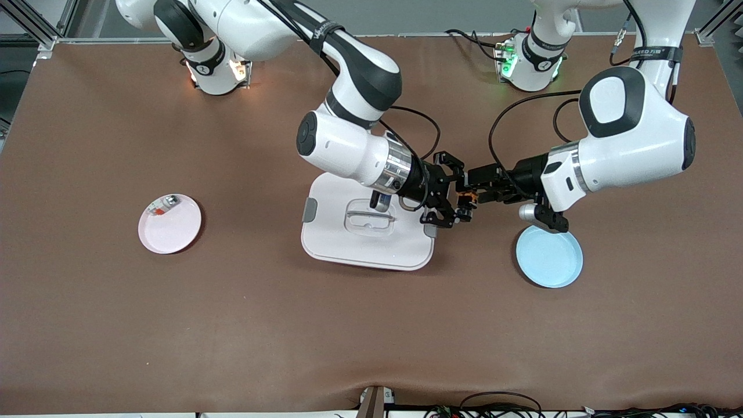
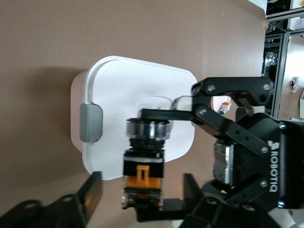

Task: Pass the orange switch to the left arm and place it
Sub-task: 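Open the right gripper and pull the left gripper away with the switch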

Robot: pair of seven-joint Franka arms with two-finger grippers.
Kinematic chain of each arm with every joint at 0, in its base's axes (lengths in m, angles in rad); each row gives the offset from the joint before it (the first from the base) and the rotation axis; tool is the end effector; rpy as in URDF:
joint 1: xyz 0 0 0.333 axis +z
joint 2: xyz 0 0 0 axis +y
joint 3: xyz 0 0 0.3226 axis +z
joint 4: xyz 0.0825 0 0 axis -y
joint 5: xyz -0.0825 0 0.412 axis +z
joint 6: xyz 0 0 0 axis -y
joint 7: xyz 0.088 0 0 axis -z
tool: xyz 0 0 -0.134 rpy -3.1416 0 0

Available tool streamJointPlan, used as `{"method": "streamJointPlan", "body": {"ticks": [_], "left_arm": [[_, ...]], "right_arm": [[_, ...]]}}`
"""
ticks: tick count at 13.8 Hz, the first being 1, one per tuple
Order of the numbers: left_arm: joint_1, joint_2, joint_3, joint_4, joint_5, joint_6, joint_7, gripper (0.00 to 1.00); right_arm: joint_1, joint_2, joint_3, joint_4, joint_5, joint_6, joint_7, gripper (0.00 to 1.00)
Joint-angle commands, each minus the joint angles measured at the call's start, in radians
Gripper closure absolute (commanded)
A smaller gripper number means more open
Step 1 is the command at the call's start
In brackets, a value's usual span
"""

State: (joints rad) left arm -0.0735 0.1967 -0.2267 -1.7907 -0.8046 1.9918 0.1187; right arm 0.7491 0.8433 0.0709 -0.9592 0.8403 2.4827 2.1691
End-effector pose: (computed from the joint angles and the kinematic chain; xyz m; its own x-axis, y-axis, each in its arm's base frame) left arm 0.6077 -0.2456 0.4384 0.9957 -0.0852 -0.0358 -0.0360 -0.7139 0.6993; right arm 0.6049 0.6243 0.4283 -0.2544 -0.5124 -0.8202 -0.9589 0.2439 0.1451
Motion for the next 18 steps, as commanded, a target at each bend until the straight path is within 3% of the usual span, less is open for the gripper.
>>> {"method": "streamJointPlan", "body": {"ticks": [1,2,8,9,10,11,18], "left_arm": [[-0.005,0.018,0.001,0.005,0.001,0.004,0.019,0.89],[-0.003,0.018,0.003,0.005,0.002,0.004,0.019,1.0],[-0.002,0.018,0.003,0.005,0.004,0.004,0.056,1.0],[-0.002,0.018,0.003,0.004,0.004,0.004,0.056,1.0],[-0.002,0.018,0.003,0.005,0.004,0.004,0.056,1.0],[-0.002,0.018,0.003,0.005,0.004,0.004,0.056,1.0],[0.011,0.004,0.003,0.005,0.018,-0.005,0.056,1.0]], "right_arm": [[-0.002,0.017,0.004,0.056,0.014,0.009,0.028,1.0],[-0.002,0.017,0.004,0.057,0.014,0.009,0.029,1.0],[0.004,0.017,0.004,0.068,0.014,0.009,0.044,1.0],[0.006,0.019,0.004,0.068,0.014,0.01,0.043,0.85],[0.006,0.017,0.003,0.068,0.014,0.01,0.041,0.28],[0.006,0.017,0.003,0.068,0.014,0.01,0.041,0.0],[0.007,0.019,0.001,0.068,0.013,0.01,0.041,0.0]]}}
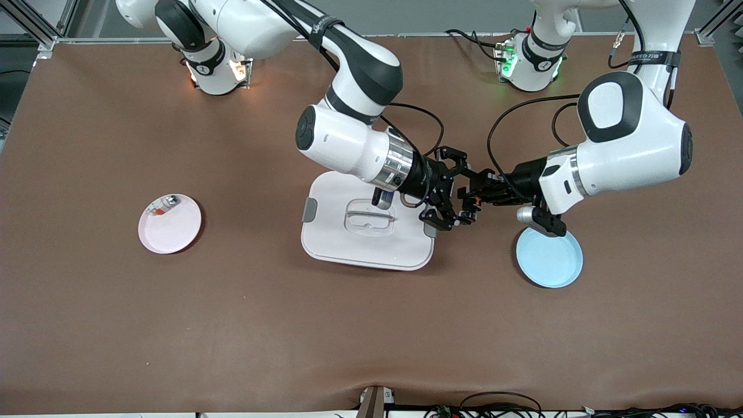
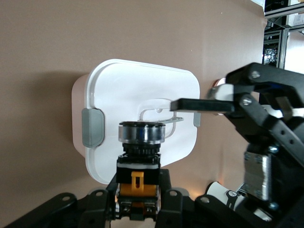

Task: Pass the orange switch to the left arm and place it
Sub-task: 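Open the right gripper and pull the left gripper away with the switch, then carry the switch over the blue plate while the right gripper withdraws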

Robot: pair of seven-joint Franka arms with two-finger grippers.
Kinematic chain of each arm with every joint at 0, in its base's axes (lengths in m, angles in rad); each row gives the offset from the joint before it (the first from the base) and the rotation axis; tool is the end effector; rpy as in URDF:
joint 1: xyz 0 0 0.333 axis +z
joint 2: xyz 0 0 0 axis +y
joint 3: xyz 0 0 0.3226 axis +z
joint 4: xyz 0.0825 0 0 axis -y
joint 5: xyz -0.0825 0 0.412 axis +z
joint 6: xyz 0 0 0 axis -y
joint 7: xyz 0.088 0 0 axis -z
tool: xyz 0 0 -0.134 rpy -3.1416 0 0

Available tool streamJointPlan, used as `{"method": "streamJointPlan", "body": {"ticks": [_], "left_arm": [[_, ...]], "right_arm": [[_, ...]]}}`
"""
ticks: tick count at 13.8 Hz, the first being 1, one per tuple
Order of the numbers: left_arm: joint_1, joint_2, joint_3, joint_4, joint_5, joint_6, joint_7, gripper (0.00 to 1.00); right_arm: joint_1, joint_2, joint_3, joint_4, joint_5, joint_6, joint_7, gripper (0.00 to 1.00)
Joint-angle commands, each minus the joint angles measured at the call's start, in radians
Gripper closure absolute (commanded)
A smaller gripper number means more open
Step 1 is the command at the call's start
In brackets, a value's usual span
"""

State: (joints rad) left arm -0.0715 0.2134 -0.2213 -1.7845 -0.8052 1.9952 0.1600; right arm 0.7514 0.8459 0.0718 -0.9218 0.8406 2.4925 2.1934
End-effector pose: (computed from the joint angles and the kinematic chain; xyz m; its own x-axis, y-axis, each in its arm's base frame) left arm 0.6129 -0.2414 0.4311 0.9944 -0.1045 -0.0152 -0.0640 -0.7107 0.7006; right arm 0.6065 0.6260 0.4484 -0.2570 -0.4806 -0.8385 -0.9552 0.2581 0.1448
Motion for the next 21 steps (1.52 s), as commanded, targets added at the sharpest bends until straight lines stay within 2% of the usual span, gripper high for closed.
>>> {"method": "streamJointPlan", "body": {"ticks": [1,3,7,11,12,14,17,20,21], "left_arm": [[0.012,-0.018,-0.003,0.001,0.033,-0.012,0.013,1.0],[0.018,-0.034,0.0,0.026,0.09,-0.019,0.007,1.0],[0.039,-0.045,0.01,0.114,0.273,-0.143,-0.022,1.0],[0.027,-0.051,-0.003,0.172,0.498,-0.183,-0.207,1.0],[0.029,-0.052,-0.003,0.172,0.515,-0.191,-0.271,1.0],[0.036,-0.054,0.008,0.172,0.52,-0.222,-0.417,1.0],[0.036,-0.06,0.005,0.178,0.671,-0.245,-0.606,1.0],[0.038,-0.06,0.008,0.178,0.713,-0.283,-0.68,1.0],[0.045,-0.058,0.01,0.178,0.713,-0.283,-0.744,1.0]], "right_arm": [[0.003,0.015,0.0,0.031,0.014,0.0,0.017,0.0],[0.003,0.015,0.0,0.029,0.014,0.0,0.017,0.0],[0.005,0.015,-0.003,0.029,0.012,0.0,0.011,0.0],[-0.004,0.015,-0.01,0.029,0.002,-0.049,-0.05,0.0],[-0.013,0.013,-0.012,0.029,0.002,-0.081,-0.081,0.0],[-0.033,0.009,-0.018,0.029,0.0,-0.17,-0.189,0.0],[-0.09,-0.01,-0.029,0.029,-0.023,-0.392,-0.373,0.0],[-0.167,-0.036,-0.029,0.029,-0.078,-0.651,-0.571,0.0],[-0.187,-0.045,-0.029,0.029,-0.121,-0.74,-0.642,0.0]]}}
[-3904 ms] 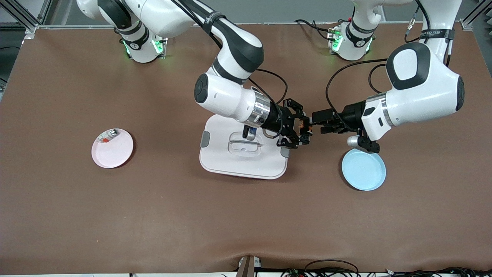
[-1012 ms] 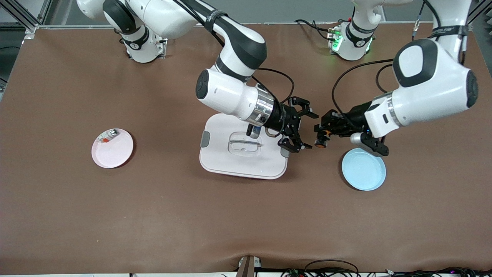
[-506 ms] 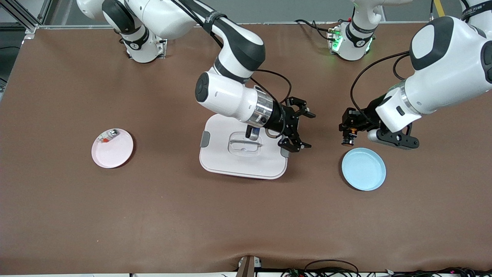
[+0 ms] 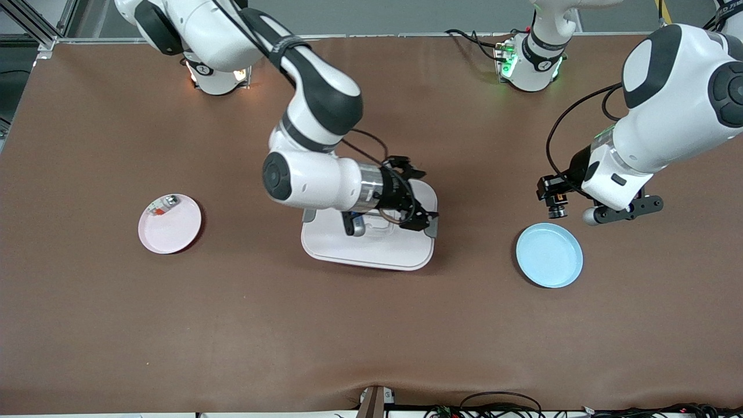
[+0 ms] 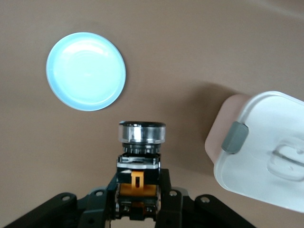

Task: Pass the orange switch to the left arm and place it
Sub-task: 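Carry the switch over the blue plate while the right gripper withdraws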

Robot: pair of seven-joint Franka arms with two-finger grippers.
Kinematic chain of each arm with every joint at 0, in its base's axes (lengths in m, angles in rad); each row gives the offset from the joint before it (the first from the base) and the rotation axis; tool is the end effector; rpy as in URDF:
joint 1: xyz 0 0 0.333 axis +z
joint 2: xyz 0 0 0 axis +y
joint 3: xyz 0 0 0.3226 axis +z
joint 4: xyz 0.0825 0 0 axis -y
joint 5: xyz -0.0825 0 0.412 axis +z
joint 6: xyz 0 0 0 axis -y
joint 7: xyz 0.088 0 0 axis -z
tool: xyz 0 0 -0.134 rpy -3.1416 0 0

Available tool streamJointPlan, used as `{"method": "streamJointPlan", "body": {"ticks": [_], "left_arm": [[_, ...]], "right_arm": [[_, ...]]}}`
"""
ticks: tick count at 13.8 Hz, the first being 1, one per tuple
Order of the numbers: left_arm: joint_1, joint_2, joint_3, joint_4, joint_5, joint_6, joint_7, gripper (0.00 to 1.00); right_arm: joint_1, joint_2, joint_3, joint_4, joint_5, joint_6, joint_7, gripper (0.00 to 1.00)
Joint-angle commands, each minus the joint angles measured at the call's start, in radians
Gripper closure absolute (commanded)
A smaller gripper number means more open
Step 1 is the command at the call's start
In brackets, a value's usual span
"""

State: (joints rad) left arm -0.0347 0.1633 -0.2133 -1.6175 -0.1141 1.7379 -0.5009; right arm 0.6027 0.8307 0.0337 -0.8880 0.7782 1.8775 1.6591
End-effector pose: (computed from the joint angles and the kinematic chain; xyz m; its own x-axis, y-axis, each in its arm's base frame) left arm 0.6148 -0.1618 0.4985 0.9582 0.2656 -0.1058 0.2766 -0.9549 0.1080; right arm 0.6292 0.5393 0.4229 0.2410 -0.6562 -0.7150 -0.9401 -0.3408 -0.0041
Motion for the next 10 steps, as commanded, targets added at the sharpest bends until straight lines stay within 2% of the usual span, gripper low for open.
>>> {"method": "streamJointPlan", "body": {"ticks": [1,3,6,8,10], "left_arm": [[0.018,-0.008,0.002,0.011,0.022,-0.028,-0.166,1.0],[0.036,-0.01,0.0,0.011,0.021,-0.067,-0.35,1.0],[0.044,-0.001,0.002,0.002,0.022,-0.067,-0.523,1.0],[0.059,0.007,0.006,-0.008,0.027,-0.057,-0.626,1.0],[0.071,0.004,0.005,-0.062,0.074,0.004,-0.717,1.0]], "right_arm": [[-0.058,-0.041,0.011,-0.005,-0.097,-0.206,-0.181,0.0],[-0.098,-0.059,0.011,-0.005,-0.14,-0.328,-0.29,0.0],[-0.142,-0.09,0.011,-0.005,-0.229,-0.47,-0.477,0.0],[-0.161,-0.1,0.011,-0.005,-0.308,-0.55,-0.595,0.0],[-0.179,-0.114,0.011,-0.005,-0.378,-0.625,-0.704,0.0]]}}
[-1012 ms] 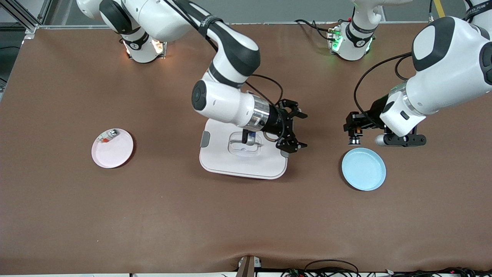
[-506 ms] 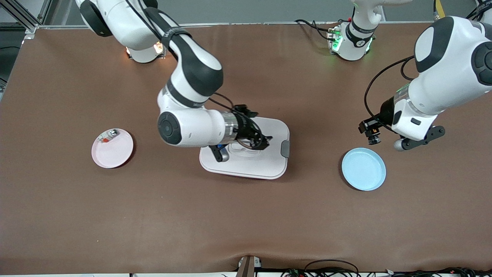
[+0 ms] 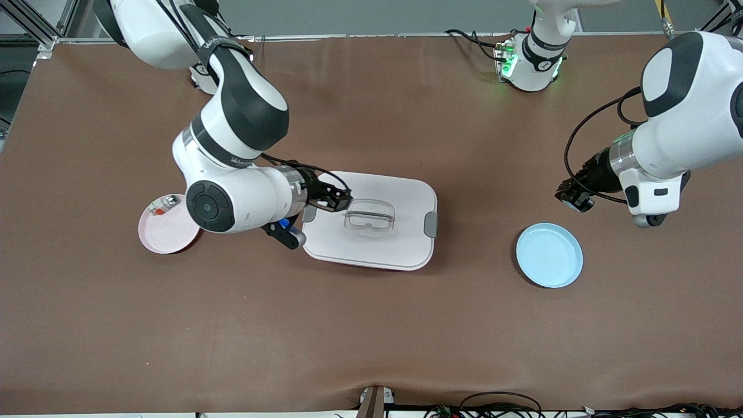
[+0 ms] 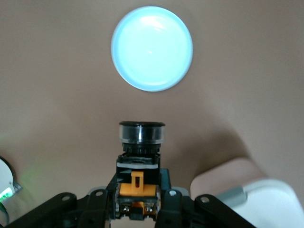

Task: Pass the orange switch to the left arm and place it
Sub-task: 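Carry the switch over the blue plate while the right gripper withdraws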

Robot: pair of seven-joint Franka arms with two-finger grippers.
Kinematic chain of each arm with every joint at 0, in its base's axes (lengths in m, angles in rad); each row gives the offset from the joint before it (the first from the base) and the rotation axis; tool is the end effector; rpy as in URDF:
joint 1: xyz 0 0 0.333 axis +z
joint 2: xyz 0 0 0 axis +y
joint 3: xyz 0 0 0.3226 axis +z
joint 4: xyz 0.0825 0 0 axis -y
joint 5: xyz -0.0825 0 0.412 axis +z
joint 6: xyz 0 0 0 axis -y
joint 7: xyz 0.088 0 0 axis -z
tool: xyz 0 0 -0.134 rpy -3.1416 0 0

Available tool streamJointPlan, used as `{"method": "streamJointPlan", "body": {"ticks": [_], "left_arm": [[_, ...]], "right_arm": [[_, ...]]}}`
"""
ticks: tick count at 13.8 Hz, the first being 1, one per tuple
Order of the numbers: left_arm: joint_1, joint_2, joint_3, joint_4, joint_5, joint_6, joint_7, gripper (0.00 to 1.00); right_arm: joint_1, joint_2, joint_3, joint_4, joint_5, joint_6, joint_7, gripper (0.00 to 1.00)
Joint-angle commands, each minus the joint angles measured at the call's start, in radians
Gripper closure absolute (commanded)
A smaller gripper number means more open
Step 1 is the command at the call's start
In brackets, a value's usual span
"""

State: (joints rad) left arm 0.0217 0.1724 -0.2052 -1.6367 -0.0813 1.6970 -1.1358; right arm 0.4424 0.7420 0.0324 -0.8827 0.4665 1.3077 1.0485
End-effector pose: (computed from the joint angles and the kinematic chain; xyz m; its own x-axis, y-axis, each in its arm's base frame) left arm 0.6174 -0.1176 0.4795 0.5575 0.8167 -0.1491 0.8205 -0.5694 -0.0509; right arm 0.6289 0.3906 0.4384 0.7219 -0.4247 -0.5463 -0.5015 -0.8651 0.0099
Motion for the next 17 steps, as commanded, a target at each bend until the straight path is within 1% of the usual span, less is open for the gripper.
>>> {"method": "streamJointPlan", "body": {"ticks": [1,3,6,8,11,14,17], "left_arm": [[0.015,-0.004,-0.003,-0.07,0.057,0.085,-0.122,1.0],[0.015,0.016,-0.003,-0.119,0.081,0.174,-0.209,1.0],[0.015,0.085,-0.003,-0.129,0.136,0.249,-0.327,1.0],[0.03,0.13,-0.003,-0.129,0.169,0.305,-0.376,1.0],[0.032,0.202,-0.003,-0.129,0.239,0.368,-0.449,1.0],[0.032,0.265,-0.003,-0.126,0.273,0.429,-0.496,1.0],[0.032,0.321,-0.003,-0.124,0.293,0.492,-0.524,1.0]], "right_arm": [[-0.03,-0.03,0.012,-0.01,-0.098,-0.092,-0.151,0.0],[-0.054,-0.05,0.012,-0.01,-0.17,-0.163,-0.276,0.0],[-0.088,-0.084,0.011,-0.013,-0.271,-0.26,-0.465,0.0],[-0.109,-0.105,0.011,-0.015,-0.316,-0.304,-0.559,0.0],[-0.163,-0.122,0.009,-0.015,-0.347,-0.356,-0.698,0.0],[-0.238,-0.133,0.011,-0.015,-0.371,-0.404,-0.827,0.0],[-0.258,-0.164,0.011,-0.021,-0.478,-0.41,-0.991,0.0]]}}
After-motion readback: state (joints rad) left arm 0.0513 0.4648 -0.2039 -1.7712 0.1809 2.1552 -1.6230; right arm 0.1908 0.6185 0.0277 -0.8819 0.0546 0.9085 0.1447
